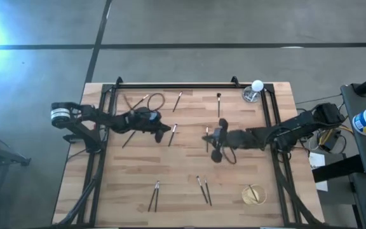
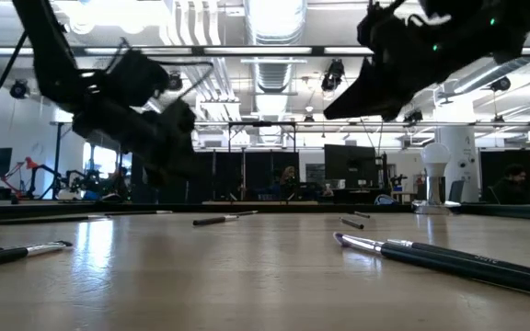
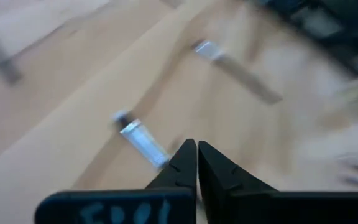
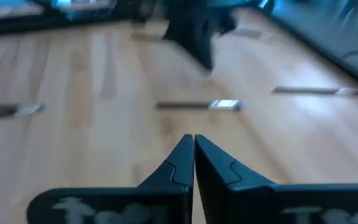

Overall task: Pick & Place Makeup Brushes
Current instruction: Put the eyeshadow brush into the makeup brush holder

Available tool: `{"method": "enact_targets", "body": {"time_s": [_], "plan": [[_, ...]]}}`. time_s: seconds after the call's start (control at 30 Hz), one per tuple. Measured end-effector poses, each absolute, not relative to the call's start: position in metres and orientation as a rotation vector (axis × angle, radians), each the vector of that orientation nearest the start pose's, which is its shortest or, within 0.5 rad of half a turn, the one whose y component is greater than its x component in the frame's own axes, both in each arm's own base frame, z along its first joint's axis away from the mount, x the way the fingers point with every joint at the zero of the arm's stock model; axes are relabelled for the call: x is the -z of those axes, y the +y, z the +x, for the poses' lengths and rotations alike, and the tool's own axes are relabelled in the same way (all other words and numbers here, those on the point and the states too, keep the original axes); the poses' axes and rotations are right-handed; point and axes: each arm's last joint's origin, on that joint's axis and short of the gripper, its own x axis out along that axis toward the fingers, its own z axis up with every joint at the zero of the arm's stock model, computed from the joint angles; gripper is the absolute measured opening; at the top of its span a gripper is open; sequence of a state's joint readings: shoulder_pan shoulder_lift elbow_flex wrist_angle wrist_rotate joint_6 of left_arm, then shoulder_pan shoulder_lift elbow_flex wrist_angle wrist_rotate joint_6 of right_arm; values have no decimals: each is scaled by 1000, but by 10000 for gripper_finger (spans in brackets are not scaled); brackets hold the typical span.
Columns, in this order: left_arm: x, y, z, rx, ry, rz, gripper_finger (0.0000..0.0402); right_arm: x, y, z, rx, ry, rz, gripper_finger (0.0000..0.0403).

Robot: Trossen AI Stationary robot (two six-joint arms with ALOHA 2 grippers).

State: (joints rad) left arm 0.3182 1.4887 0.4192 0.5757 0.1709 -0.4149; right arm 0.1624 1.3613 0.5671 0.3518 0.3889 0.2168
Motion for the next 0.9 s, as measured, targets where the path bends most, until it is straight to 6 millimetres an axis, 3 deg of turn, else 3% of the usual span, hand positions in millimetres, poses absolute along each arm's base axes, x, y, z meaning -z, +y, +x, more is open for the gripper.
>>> {"method": "enact_targets", "body": {"time_s": [0.17, 0.4, 0.63, 0.9], "plan": [[-145, 77, 258, -405, 604, -482, 59, -179, 13, 257, 316, 330, 65, 8], [-166, 81, 286, -475, 594, -551, 130, -172, 8, 252, 326, 352, 22, 8], [-151, 89, 313, -587, 690, -582, 149, -171, 8, 251, 322, 367, 0, 8], [-134, 94, 325, -719, 738, -580, 149, -169, 8, 251, 312, 383, -1, 8]]}}
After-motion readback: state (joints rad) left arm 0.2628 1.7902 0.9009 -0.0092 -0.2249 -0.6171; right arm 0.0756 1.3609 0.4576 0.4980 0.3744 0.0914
